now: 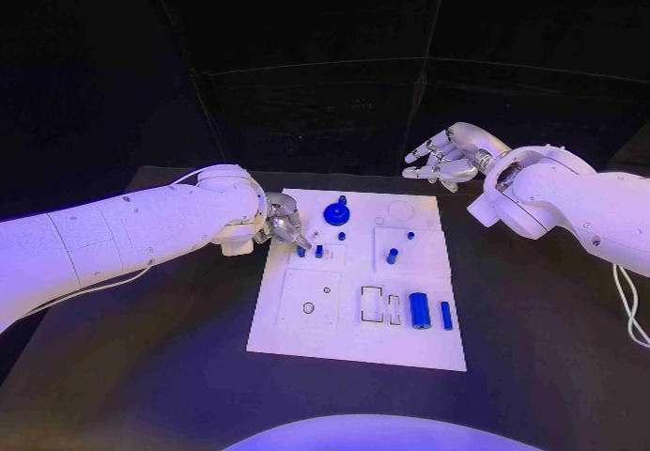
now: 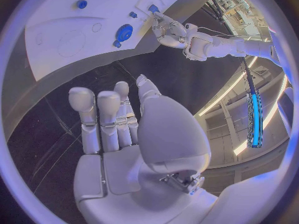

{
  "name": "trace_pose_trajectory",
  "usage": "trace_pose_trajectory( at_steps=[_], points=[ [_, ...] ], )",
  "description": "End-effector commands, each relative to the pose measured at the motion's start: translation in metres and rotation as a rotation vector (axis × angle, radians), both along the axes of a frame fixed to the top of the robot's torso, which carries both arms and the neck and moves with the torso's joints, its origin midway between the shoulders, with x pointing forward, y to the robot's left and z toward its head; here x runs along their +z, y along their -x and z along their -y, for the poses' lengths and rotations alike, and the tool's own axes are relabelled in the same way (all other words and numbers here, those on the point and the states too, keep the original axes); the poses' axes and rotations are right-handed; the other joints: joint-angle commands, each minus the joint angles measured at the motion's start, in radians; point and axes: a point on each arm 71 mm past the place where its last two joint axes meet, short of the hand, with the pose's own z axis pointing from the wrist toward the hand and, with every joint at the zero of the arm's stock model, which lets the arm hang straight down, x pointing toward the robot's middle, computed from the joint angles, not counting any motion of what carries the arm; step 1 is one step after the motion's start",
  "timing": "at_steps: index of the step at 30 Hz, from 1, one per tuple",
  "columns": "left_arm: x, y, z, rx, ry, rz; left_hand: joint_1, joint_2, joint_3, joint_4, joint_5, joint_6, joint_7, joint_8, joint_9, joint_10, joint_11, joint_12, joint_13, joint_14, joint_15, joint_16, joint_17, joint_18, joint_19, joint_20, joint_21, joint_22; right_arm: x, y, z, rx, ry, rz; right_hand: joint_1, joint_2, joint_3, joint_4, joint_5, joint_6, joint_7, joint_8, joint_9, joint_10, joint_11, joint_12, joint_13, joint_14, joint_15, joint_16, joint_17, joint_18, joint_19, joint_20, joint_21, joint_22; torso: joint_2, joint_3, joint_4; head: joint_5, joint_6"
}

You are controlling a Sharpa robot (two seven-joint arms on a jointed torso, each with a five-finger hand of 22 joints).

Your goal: Assemble the parts on the task board

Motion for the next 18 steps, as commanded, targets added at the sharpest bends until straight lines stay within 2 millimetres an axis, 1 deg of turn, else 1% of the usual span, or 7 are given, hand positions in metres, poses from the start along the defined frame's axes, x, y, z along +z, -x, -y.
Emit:
trace_pose_trajectory(
  at_steps=[1, 4, 6, 8, 9, 14, 18],
  points=[
    [-0.0002, 0.0001, -0.0009, 0.008, -0.004, -0.006, -0.021, -0.003, -0.027, 0.015, -0.006, 0.010, -0.001, -0.003, 0.000, 0.001, -0.006, -0.005, -0.002, 0.106, -0.007, 0.003, 0.263, -0.008, 0.004, -0.006, 0.003, 0.001, 0.0021, 0.0003, -0.0008, 0.007, -0.002, 0.011, 0.002, 0.001, -0.003, 0.002, 0.001, -0.008, 0.001, -0.001, 0.000, -0.006, 0.004, -0.002, -0.001, 0.007, -0.003, -0.004, 0.001, 0.018, 0.010, 0.000, -0.006, 0.000, 0.000, -0.0007, 0.0001, 0.001, 0.000],
    [0.0001, -0.0002, -0.0020, 0.015, -0.003, -0.001, -0.037, -0.009, -0.065, 0.035, -0.018, 0.013, -0.001, -0.003, 0.000, 0.001, -0.006, -0.005, -0.002, 0.106, -0.006, 0.003, 0.263, -0.009, 0.004, -0.006, 0.004, 0.003, 0.0021, 0.0003, -0.0006, 0.007, -0.002, 0.012, 0.001, 0.000, -0.004, 0.002, 0.000, -0.008, 0.001, -0.001, 0.000, -0.006, 0.004, -0.002, -0.001, 0.007, -0.003, -0.005, 0.001, 0.018, 0.010, 0.000, -0.007, -0.001, 0.001, -0.0013, 0.0002, 0.001, 0.000],
    [0.0003, -0.0002, -0.0026, 0.018, -0.002, 0.002, -0.047, -0.014, -0.096, 0.051, -0.023, 0.015, 0.000, -0.004, 0.000, 0.000, -0.005, -0.005, -0.003, 0.106, -0.006, 0.003, 0.263, -0.009, 0.004, -0.006, 0.004, 0.004, 0.0021, 0.0003, -0.0006, 0.007, -0.003, 0.012, 0.000, 0.000, -0.005, 0.003, -0.002, -0.008, 0.001, -0.001, 0.000, -0.006, 0.004, -0.002, -0.001, 0.007, -0.003, -0.005, 0.001, 0.018, 0.010, 0.000, -0.007, -0.002, 0.000, -0.0010, 0.0006, 0.001, 0.000],
    [0.0005, -0.0003, -0.0032, 0.021, -0.001, 0.005, -0.050, -0.016, -0.118, 0.060, -0.024, 0.016, 0.000, -0.004, 0.000, 0.000, -0.005, -0.005, -0.003, 0.106, -0.007, 0.003, 0.263, -0.009, 0.004, -0.006, 0.003, 0.004, 0.0021, 0.0003, -0.0007, 0.007, -0.003, 0.012, 0.000, 0.000, -0.005, 0.003, -0.002, -0.009, 0.001, -0.001, 0.000, -0.006, 0.004, -0.002, -0.001, 0.007, -0.003, -0.006, 0.000, 0.019, 0.010, 0.000, -0.007, -0.002, 0.000, -0.0009, 0.0002, -0.001, 0.005],
    [0.0008, -0.0004, -0.0036, 0.024, 0.001, 0.008, -0.051, -0.017, -0.132, 0.066, -0.024, 0.016, 0.000, -0.005, -0.001, 0.000, -0.005, -0.005, -0.003, 0.106, -0.007, 0.003, 0.263, -0.009, 0.004, -0.006, 0.003, 0.004, 0.0021, 0.0003, -0.0007, 0.007, -0.002, 0.012, 0.000, 0.000, -0.005, 0.003, -0.002, -0.009, 0.001, -0.001, 0.000, -0.006, 0.004, -0.002, -0.001, 0.007, -0.003, -0.006, 0.000, 0.019, 0.010, 0.000, -0.007, -0.002, 0.000, -0.0007, 0.0000, -0.001, 0.004],
    [0.0021, -0.0008, -0.0057, 0.037, 0.013, 0.027, -0.059, -0.028, -0.191, 0.090, -0.040, 0.019, 0.000, -0.004, 0.000, 0.000, -0.005, -0.003, 0.000, 0.106, -0.007, 0.003, 0.263, -0.009, 0.005, -0.006, 0.003, 0.005, 0.0021, 0.0002, -0.0005, 0.007, -0.002, 0.011, 0.000, 0.000, -0.005, 0.003, -0.002, -0.009, 0.001, -0.001, 0.000, -0.006, 0.004, -0.002, -0.001, 0.007, -0.003, -0.006, 0.000, 0.019, 0.010, 0.000, -0.007, -0.002, 0.000, -0.0011, 0.0001, -0.001, 0.006],
    [0.0038, -0.0011, -0.0073, 0.046, 0.028, 0.048, -0.049, -0.024, -0.229, 0.104, -0.063, 0.019, -0.002, -0.004, 0.000, 0.000, -0.006, -0.002, 0.001, 0.106, -0.008, 0.003, 0.263, -0.009, 0.006, -0.007, 0.004, 0.008, 0.0020, 0.0001, -0.0004, 0.006, -0.002, 0.011, -0.001, 0.000, -0.006, 0.004, -0.003, -0.009, 0.001, -0.001, 0.000, -0.006, 0.004, -0.001, -0.001, 0.007, -0.003, -0.004, 0.002, 0.018, 0.011, 0.000, -0.007, 0.000, 0.000, -0.0011, 0.0000, -0.001, 0.006]
  ],
)
